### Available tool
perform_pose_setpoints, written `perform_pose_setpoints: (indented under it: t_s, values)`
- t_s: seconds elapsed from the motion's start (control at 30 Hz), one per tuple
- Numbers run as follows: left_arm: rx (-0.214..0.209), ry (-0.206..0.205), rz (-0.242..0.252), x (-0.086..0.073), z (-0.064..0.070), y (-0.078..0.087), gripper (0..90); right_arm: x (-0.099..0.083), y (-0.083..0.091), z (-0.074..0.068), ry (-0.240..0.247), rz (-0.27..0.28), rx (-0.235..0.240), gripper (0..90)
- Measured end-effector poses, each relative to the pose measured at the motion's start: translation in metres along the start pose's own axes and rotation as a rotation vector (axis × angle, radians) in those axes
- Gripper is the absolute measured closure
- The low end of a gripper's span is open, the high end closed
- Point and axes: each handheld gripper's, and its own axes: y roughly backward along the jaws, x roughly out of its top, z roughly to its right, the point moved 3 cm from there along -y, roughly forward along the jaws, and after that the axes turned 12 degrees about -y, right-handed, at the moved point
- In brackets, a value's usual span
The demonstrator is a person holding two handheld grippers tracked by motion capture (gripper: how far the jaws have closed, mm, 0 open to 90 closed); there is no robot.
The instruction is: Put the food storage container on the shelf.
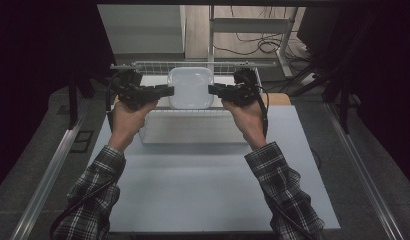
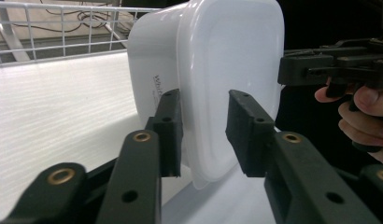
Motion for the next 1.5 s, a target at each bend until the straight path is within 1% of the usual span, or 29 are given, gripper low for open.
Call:
perform_pose_setpoints:
  t_s: [0.1, 0.17, 0.23, 0.27, 0.3, 0.33, 0.4, 0.5, 0.57, 0.67, 0.7, 0.77, 0.8, 0.83, 0.9, 0.93, 1.0, 1.03, 1.07, 1.1, 1.17, 1.23, 1.27, 1.3, 1.33, 1.37, 1.43, 1.47, 1.5]
  values:
    - [-0.004, -0.001, 0.002, 0.002, 0.0, -0.002, 61.6, 0.001, -0.002, 0.0, 0.009, 0.003, -0.01, 67.8]
    - [0.007, -0.009, -0.002, 0.003, 0.0, -0.004, 58.8, 0.002, -0.005, 0.0, 0.017, -0.005, -0.017, 66.3]
    - [0.02, -0.016, -0.011, 0.004, -0.001, -0.007, 58.8, 0.003, -0.007, 0.0, 0.034, -0.011, -0.04, 65.1]
    - [0.02, -0.016, -0.011, 0.004, -0.001, -0.007, 59.1, 0.003, -0.008, 0.0, 0.038, -0.013, -0.047, 64.6]
    - [0.032, -0.017, -0.023, 0.004, -0.002, -0.009, 60.0, 0.004, -0.01, 0.001, 0.039, -0.017, -0.056, 63.9]
    - [0.034, -0.014, -0.028, 0.004, -0.003, -0.01, 60.8, 0.004, -0.011, 0.001, 0.041, -0.018, -0.059, 63.2]
    - [0.036, -0.004, -0.032, 0.004, -0.006, -0.012, 61.6, 0.005, -0.013, 0.002, 0.033, -0.019, -0.055, 62.7]
    - [0.043, -0.005, -0.043, 0.003, -0.009, -0.016, 63.1, 0.007, -0.015, 0.004, 0.028, -0.022, -0.051, 61.1]
    - [0.043, 0.005, -0.039, 0.003, -0.01, -0.018, 62.4, 0.008, -0.016, 0.004, 0.024, -0.026, -0.053, 60.1]
    - [0.048, 0.008, -0.039, 0.004, -0.012, -0.019, 61.2, 0.009, -0.018, 0.005, 0.024, -0.031, -0.056, 58.2]
    - [0.055, 0.009, -0.041, 0.004, -0.012, -0.02, 60.1, 0.01, -0.019, 0.005, 0.023, -0.034, -0.056, 57.4]
    - [0.072, -0.001, -0.046, 0.006, -0.012, -0.022, 57.1, 0.011, -0.021, 0.006, 0.016, -0.033, -0.058, 55.5]
    - [0.089, -0.01, -0.048, 0.007, -0.013, -0.023, 55.7, 0.011, -0.022, 0.006, 0.013, -0.034, -0.059, 55.0]
    - [0.089, -0.01, -0.048, 0.007, -0.013, -0.023, 53.3, 0.012, -0.023, 0.007, 0.003, -0.036, -0.061, 54.2]
    - [0.096, -0.002, -0.049, 0.009, -0.018, -0.026, 51.0, 0.013, -0.024, 0.008, -0.006, -0.035, -0.062, 52.2]
    - [0.101, 0.002, -0.045, 0.009, -0.019, -0.026, 49.4, 0.014, -0.025, 0.009, 0.0, -0.025, -0.075, 51.2]
    - [0.103, 0.009, -0.034, 0.011, -0.021, -0.028, 49.1, 0.016, -0.026, 0.01, 0.024, -0.006, -0.11, 49.8]
    - [0.11, 0.005, -0.035, 0.011, -0.023, -0.029, 48.4, 0.017, -0.027, 0.01, 0.031, 0.0, -0.126, 49.8]
    - [0.119, 0.007, -0.03, 0.012, -0.023, -0.03, 47.7, 0.018, -0.028, 0.01, 0.03, 0.003, -0.134, 49.7]
    - [0.119, 0.007, -0.03, 0.012, -0.023, -0.03, 46.8, 0.019, -0.029, 0.01, 0.033, 0.009, -0.144, 49.3]
    - [0.139, 0.006, -0.023, 0.013, -0.025, -0.033, 45.4, 0.02, -0.032, 0.01, 0.04, 0.021, -0.167, 48.7]
    - [0.153, -0.003, -0.022, 0.014, -0.025, -0.034, 42.6, 0.022, -0.034, 0.011, 0.05, 0.029, -0.192, 47.0]
    - [0.153, -0.003, -0.022, 0.014, -0.025, -0.034, 40.3, 0.022, -0.034, 0.011, 0.05, 0.029, -0.192, 47.0]
    - [0.168, -0.022, -0.026, 0.014, -0.025, -0.035, 40.3, 0.023, -0.035, 0.012, 0.046, 0.028, -0.198, 46.2]
    - [0.176, -0.032, -0.026, 0.014, -0.025, -0.035, 38.1, 0.024, -0.036, 0.011, 0.043, 0.026, -0.202, 45.5]
    - [0.176, -0.04, -0.023, 0.014, -0.024, -0.034, 34.9, 0.025, -0.037, 0.01, 0.051, 0.024, -0.204, 43.1]
    - [0.157, -0.039, -0.012, 0.014, -0.023, -0.033, 30.7, 0.026, -0.037, 0.008, 0.062, 0.019, -0.187, 39.7]
    - [0.157, -0.039, -0.012, 0.014, -0.023, -0.033, 28.2, 0.026, -0.037, 0.008, 0.062, 0.019, -0.187, 39.7]
    - [0.143, -0.051, -0.011, 0.014, -0.022, -0.032, 26.1, 0.027, -0.038, 0.005, 0.073, 0.004, -0.166, 34.1]
